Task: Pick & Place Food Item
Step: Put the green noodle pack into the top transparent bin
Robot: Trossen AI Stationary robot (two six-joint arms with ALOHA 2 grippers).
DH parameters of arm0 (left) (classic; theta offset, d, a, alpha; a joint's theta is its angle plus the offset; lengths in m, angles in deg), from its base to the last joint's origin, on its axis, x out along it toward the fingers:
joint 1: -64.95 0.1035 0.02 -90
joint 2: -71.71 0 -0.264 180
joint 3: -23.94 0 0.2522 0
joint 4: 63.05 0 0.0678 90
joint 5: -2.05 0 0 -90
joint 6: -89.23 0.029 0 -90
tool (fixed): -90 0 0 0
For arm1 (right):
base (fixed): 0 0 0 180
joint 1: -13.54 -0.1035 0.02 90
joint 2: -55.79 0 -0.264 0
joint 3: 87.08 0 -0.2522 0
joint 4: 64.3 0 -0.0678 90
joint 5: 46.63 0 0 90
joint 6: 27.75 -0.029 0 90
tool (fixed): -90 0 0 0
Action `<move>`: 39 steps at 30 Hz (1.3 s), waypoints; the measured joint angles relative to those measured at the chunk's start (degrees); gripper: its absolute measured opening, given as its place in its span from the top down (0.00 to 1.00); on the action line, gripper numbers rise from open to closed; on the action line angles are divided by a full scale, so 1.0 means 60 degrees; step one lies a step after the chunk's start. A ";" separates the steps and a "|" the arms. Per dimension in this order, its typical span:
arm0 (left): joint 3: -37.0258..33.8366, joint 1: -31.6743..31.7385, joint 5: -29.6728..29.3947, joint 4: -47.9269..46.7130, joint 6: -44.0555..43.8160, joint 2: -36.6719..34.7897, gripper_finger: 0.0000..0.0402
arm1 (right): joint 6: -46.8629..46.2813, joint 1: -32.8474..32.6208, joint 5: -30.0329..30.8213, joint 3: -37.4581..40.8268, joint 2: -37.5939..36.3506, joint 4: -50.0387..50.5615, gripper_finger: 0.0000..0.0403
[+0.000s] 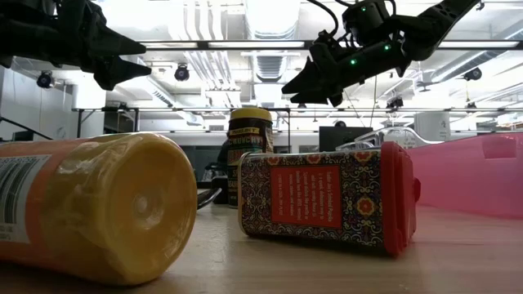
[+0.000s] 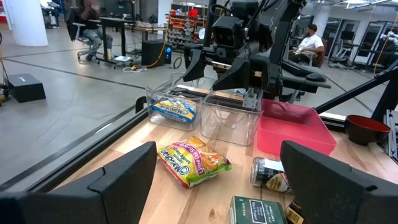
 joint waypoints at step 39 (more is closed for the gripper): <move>0.0000 -0.0001 0.0000 -0.0022 -0.0002 0.0007 0.14 | 0.2956 -0.0437 -0.0303 -0.5564 0.3078 0.7242 0.22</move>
